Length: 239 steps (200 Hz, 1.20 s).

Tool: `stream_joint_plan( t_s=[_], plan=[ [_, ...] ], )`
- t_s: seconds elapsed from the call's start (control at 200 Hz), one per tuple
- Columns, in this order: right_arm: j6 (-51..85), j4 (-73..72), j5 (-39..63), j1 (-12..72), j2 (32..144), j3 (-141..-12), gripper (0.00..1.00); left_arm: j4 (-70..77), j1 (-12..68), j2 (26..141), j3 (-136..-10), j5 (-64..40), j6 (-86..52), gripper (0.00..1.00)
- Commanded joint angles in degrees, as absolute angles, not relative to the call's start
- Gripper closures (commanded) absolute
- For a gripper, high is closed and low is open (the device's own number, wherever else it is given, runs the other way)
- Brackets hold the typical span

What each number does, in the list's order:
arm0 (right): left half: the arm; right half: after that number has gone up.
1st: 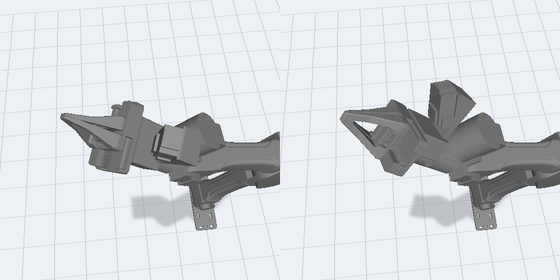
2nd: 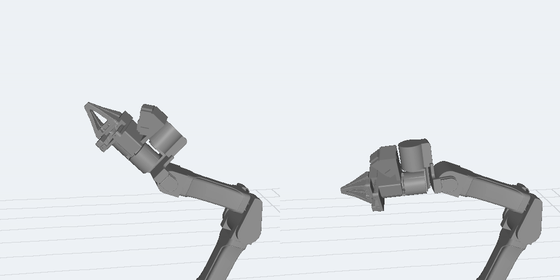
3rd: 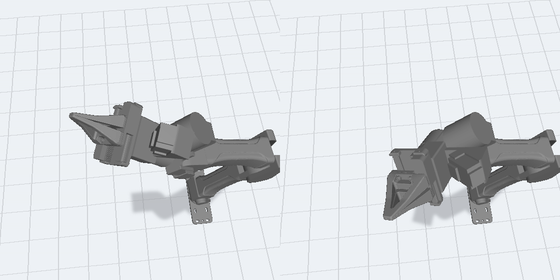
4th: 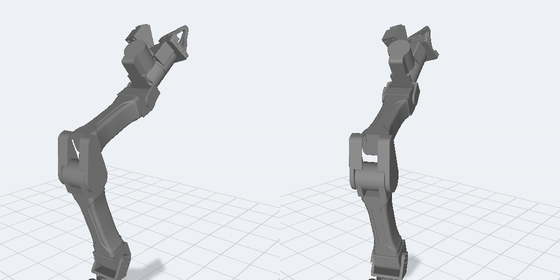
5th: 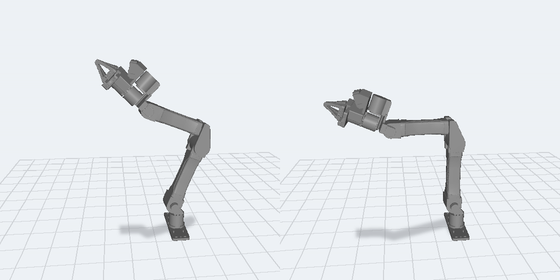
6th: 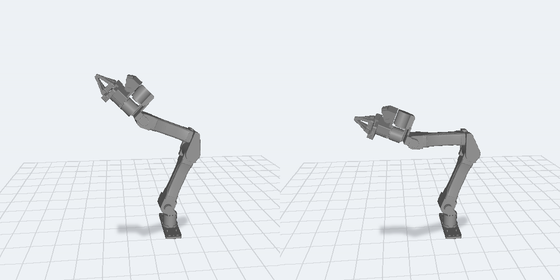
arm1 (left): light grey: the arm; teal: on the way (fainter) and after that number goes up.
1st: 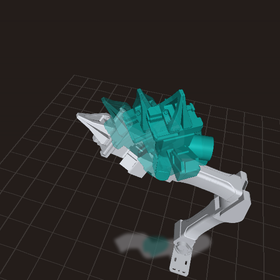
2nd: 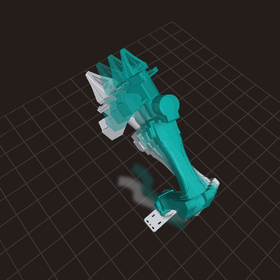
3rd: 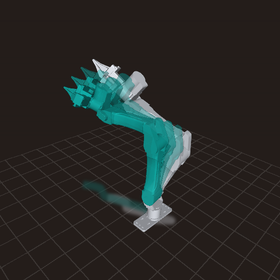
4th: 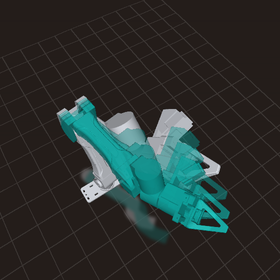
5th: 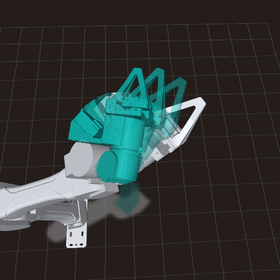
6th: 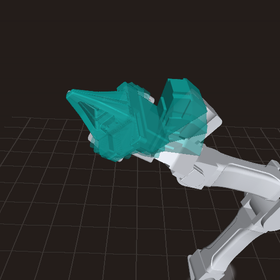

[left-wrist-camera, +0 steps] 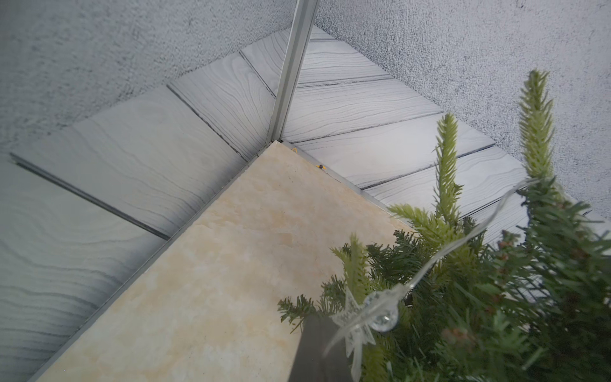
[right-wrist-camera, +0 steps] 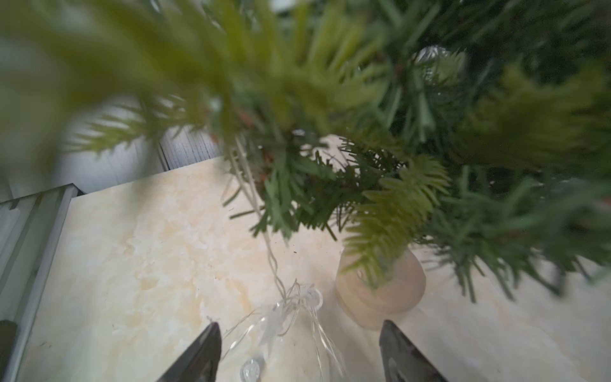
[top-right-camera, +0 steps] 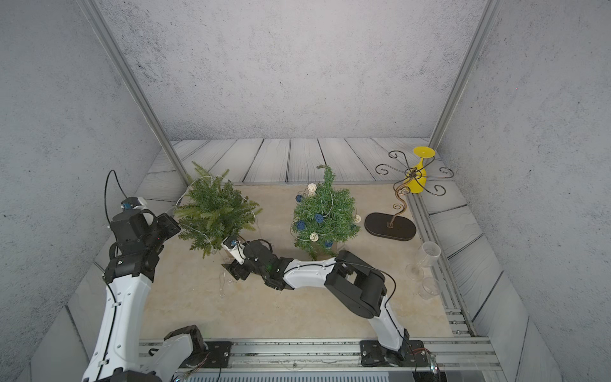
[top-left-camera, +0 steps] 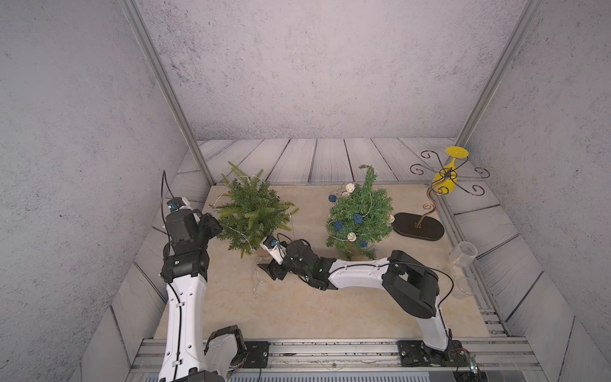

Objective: Wrap string light around the christmas tree
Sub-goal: Wrap the light string around the Christmas tree.

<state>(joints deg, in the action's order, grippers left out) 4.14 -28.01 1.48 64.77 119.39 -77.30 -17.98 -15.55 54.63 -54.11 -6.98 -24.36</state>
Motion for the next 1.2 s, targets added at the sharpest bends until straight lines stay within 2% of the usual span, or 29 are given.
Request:
stream_joint_plan(
  t_s=[0.0, 0.21, 0.35, 0.5, 0.6, 0.791, 1.191],
  plan=[
    [5.7, -33.28, 0.35, 64.89, 123.88, -80.68, 0.27, -16.62, -16.17, 53.76, -52.95, -7.55, -24.7, 1.0],
    [6.33, -37.13, -4.41, 64.89, 127.4, -84.16, 0.39, -15.65, -16.19, 54.0, -52.33, -9.04, -25.05, 1.0],
    [7.34, -38.57, -5.47, 64.92, 127.66, -84.17, 0.59, -15.06, -16.22, 54.06, -52.03, -9.79, -25.43, 1.0],
    [6.95, -39.37, -5.79, 64.96, 126.44, -81.48, 0.88, -14.43, -16.17, 53.7, -51.6, -10.29, -25.77, 1.0],
    [5.45, -40.73, -8.37, 64.9, 122.24, -76.12, 1.0, -13.76, -16.17, 53.96, -51.15, -10.71, -26.35, 1.0],
    [2.09, -38.14, -9.27, 64.79, 112.12, -68.29, 1.0, -11.58, -16.09, 53.81, -49.48, -13.23, -28.37, 1.0],
    [-0.36, -25.34, -2.65, 66.71, 100.05, -68.07, 1.0, -11.25, -16.26, 54.94, -49.63, -12.57, -30.37, 1.0]
  ],
)
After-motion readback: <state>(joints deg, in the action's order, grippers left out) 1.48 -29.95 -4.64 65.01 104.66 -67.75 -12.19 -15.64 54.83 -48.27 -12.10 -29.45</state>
